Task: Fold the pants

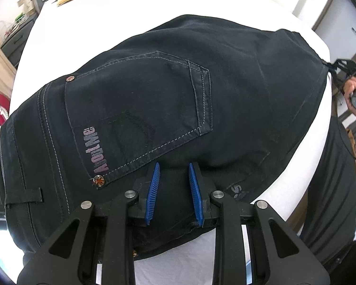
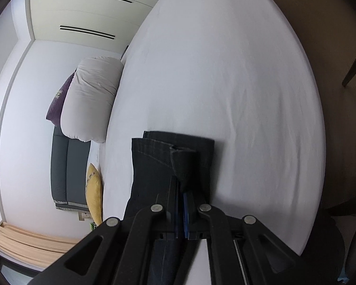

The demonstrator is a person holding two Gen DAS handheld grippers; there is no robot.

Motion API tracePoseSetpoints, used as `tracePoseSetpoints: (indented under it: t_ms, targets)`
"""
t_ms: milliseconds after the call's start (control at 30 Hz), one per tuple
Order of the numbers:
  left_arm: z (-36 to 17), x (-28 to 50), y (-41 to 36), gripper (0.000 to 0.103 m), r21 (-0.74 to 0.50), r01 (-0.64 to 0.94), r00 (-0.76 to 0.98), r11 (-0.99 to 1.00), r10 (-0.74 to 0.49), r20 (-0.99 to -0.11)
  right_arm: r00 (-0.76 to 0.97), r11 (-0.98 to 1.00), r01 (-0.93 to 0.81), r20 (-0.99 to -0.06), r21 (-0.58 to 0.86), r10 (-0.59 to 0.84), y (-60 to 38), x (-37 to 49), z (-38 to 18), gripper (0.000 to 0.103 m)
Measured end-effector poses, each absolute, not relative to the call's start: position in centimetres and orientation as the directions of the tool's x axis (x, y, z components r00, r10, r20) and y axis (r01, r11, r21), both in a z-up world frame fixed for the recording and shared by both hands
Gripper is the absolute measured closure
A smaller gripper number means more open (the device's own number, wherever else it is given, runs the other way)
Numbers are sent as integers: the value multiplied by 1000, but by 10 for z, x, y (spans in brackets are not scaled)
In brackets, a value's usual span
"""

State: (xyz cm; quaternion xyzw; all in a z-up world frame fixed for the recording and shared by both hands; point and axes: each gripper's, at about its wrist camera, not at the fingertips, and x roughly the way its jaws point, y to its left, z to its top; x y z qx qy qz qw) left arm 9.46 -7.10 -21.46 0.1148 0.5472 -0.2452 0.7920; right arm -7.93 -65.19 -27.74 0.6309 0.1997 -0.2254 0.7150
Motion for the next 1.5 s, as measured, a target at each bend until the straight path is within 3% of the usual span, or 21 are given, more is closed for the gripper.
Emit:
tracePoseSetpoints:
  t_ms: [700,800,867,900,967,1000,1200,1300,1433,1500]
  targets:
    - [-222,95,-46,78,-155,471,308,868,-327,-894,785,133,620,-613,773,-92,-652,-88,-291,103]
    - [-221,92,-40,78,-171,464,311,869,-341,-887,808,110,589,-582,801,-89,-651,-95,-289,102]
    - [-223,91,-35,78,-185,460,311,868,-353,-882,822,97,570,-565,816,-72,-653,-101,-286,99]
    - [-223,91,-33,78,-186,462,312,867,-355,-881,828,91,561,-557,823,-68,-654,-105,-284,92]
    - [-224,92,-32,78,-179,451,298,874,-337,-893,809,108,586,-572,803,-137,-659,-122,-269,72]
    - [-225,92,-30,78,-183,449,300,875,-340,-891,773,128,630,-601,766,-204,-661,-132,-256,56]
    - [-223,93,-30,78,-177,444,310,878,-336,-889,760,385,644,-610,661,-224,-654,-122,-187,55]
    - [-221,94,-36,78,-170,443,311,880,-329,-892,786,534,569,-605,625,-129,-633,-80,-160,55]
    - [-220,93,-42,78,-166,443,311,881,-324,-894,748,699,427,-659,574,85,-591,5,-151,55]
    - [-220,93,-42,78,-165,440,312,883,-322,-894,689,757,407,-716,511,113,-576,41,-155,57]
